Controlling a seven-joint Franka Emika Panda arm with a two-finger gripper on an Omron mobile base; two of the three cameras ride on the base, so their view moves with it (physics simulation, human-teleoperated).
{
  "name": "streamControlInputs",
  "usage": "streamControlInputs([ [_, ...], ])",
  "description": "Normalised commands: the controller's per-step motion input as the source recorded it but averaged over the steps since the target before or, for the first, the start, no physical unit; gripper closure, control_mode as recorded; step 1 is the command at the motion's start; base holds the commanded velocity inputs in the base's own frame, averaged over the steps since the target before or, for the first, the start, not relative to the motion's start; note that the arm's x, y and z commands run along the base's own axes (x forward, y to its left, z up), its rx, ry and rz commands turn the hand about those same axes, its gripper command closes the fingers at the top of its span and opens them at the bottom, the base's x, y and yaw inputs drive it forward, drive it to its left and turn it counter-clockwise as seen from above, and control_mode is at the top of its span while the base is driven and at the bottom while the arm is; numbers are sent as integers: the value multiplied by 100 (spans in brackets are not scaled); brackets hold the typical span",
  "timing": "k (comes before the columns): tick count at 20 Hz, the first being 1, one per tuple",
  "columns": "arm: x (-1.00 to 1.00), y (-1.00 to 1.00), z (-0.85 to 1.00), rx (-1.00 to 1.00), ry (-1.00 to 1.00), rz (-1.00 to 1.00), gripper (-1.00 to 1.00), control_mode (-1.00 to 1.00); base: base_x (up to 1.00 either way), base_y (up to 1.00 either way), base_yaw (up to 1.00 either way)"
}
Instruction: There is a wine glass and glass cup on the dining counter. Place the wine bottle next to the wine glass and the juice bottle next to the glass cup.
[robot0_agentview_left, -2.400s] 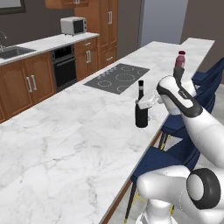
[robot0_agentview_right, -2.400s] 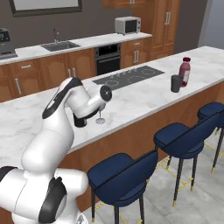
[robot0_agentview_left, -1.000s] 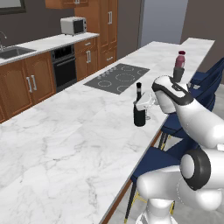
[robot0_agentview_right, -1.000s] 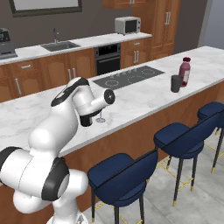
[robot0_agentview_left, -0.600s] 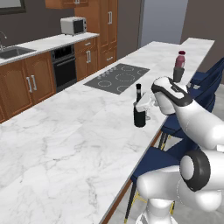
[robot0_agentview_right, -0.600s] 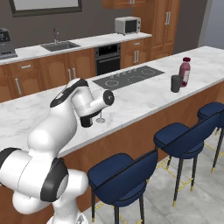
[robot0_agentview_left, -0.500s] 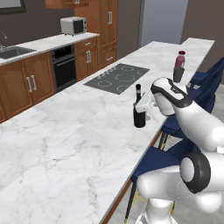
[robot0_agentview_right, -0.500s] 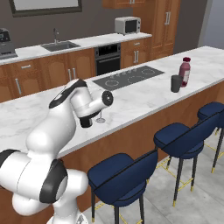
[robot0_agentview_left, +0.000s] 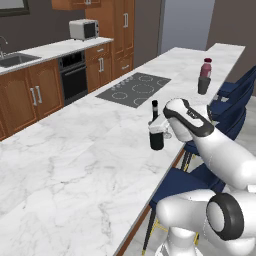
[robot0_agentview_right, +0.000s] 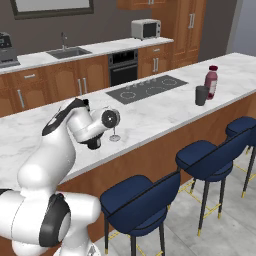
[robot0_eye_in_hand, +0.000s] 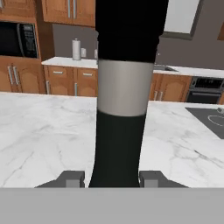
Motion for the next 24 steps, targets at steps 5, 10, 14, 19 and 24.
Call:
streamControlInputs([
  [5,-4,8,-37,0,-5,-10,100,-100,0,0,0],
  [10,-4,0,-43,1,-8,-3,100,-100,0,0,0],
  [14,0,0,-37,6,-1,-1,100,-100,0,0,0],
  [19,-4,0,-37,8,0,-1,100,-100,0,0,0],
  [24,-4,2,-39,5,0,-1,100,-100,0,0,0],
])
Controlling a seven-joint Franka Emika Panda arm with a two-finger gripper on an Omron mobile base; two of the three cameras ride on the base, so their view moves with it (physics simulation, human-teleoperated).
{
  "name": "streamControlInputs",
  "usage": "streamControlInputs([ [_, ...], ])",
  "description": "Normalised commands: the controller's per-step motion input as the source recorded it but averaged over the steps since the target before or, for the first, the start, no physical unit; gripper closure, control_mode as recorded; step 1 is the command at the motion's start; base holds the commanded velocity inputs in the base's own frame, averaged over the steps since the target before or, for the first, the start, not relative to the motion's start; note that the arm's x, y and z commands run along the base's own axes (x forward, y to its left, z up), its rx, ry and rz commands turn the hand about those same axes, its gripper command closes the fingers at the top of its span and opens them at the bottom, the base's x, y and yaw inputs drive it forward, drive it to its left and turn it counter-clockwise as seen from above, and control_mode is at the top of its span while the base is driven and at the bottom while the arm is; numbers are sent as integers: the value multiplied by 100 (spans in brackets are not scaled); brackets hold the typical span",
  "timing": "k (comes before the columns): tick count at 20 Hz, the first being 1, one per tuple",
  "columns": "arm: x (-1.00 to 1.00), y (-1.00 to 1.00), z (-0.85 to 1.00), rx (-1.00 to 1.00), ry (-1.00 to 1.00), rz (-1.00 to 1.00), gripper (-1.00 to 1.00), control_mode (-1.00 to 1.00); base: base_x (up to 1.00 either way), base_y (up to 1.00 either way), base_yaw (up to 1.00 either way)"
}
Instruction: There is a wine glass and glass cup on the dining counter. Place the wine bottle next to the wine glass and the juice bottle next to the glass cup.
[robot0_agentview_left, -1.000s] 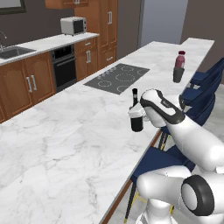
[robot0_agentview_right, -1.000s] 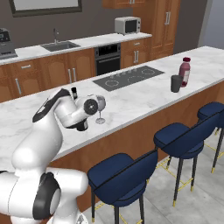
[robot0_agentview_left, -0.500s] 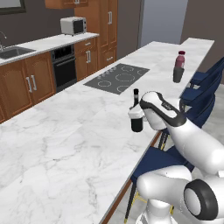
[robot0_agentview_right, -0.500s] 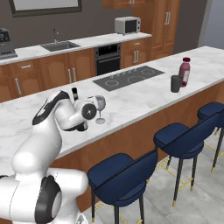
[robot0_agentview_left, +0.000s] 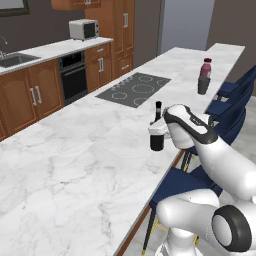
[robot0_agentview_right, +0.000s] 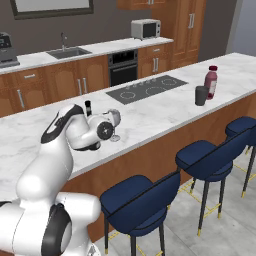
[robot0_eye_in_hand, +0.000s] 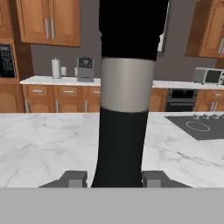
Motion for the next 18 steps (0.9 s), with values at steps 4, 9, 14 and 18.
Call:
streamControlInputs([
  [4,-10,8,-39,1,0,-1,-100,-100,0,0,0],
  [9,-9,6,-31,2,0,-2,-100,-100,0,0,0],
  [14,-7,0,-14,7,0,-5,-100,-100,0,0,0],
  [18,-6,-3,0,12,0,-6,-100,-100,0,0,0],
])
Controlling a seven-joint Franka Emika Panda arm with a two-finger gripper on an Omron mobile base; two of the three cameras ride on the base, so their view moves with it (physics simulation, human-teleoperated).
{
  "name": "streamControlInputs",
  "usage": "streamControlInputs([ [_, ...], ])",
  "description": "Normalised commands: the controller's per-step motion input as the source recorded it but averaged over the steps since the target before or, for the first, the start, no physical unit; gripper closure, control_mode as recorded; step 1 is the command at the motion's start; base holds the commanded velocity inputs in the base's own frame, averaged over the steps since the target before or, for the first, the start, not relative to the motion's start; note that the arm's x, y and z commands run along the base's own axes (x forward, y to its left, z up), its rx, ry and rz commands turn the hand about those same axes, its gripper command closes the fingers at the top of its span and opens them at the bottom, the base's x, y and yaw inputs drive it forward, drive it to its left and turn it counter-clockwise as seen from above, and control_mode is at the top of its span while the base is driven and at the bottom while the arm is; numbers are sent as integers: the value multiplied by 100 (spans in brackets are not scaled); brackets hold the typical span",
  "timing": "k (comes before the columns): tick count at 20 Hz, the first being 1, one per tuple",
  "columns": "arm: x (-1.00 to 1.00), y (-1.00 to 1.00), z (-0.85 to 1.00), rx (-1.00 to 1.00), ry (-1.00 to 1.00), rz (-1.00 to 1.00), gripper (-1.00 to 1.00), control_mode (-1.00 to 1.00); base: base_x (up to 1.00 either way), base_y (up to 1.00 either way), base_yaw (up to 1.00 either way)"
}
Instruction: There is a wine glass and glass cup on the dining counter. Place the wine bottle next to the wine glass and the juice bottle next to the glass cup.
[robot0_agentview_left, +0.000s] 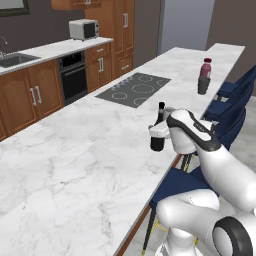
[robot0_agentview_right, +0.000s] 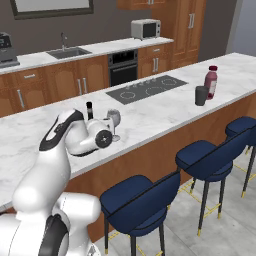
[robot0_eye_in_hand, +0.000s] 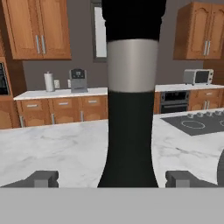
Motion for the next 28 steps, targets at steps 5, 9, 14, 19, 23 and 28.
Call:
streamControlInputs([
  [5,-8,0,0,12,1,-5,-100,-100,0,0,0],
  [9,-4,0,0,9,0,-5,-100,-100,0,0,0],
  [14,-5,-3,2,5,0,-3,-100,-100,0,0,0],
  [19,-8,-5,8,2,1,-1,-100,-100,0,0,0],
  [23,-8,-2,8,0,0,0,-100,-100,0,0,0],
  [28,0,-10,3,0,0,0,-100,-100,0,0,0],
])
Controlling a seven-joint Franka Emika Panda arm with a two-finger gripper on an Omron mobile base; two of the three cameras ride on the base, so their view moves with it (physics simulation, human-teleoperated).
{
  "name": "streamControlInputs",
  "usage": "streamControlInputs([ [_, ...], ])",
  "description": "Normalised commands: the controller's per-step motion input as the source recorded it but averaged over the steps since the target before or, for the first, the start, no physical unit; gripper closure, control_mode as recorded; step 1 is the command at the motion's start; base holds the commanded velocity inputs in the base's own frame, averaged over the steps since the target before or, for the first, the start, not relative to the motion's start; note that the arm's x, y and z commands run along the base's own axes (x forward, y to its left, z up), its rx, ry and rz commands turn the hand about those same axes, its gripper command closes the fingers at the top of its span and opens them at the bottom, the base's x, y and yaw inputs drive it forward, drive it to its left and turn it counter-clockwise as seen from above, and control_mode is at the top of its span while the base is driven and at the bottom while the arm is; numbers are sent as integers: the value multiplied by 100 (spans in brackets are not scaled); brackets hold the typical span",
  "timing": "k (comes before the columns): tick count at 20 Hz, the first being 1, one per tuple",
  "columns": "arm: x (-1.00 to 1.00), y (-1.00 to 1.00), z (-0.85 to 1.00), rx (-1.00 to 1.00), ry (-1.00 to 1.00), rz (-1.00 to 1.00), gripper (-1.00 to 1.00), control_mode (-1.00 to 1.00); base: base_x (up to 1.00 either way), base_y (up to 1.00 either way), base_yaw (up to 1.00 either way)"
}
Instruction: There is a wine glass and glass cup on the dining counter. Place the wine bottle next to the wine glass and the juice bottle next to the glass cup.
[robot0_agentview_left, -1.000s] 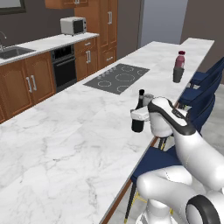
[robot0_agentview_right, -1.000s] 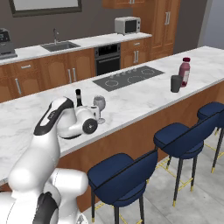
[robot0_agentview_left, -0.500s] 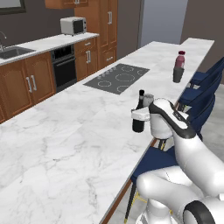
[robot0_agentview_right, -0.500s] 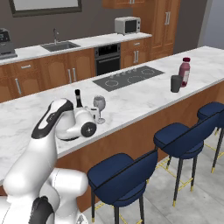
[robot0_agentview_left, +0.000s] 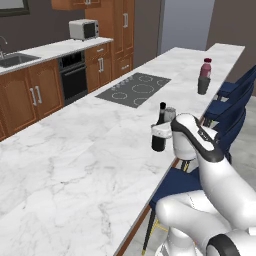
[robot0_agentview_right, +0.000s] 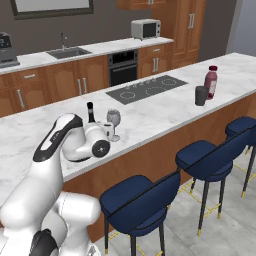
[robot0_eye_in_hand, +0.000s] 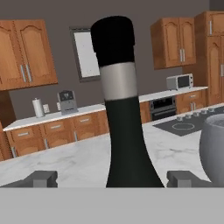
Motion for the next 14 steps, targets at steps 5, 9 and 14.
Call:
streamControlInputs([
  [5,0,-15,4,0,2,0,-100,-100,0,0,0],
  [9,-1,-17,2,0,2,0,-100,-100,0,0,0],
  [14,-13,-5,2,0,1,0,-100,-100,0,0,0],
])
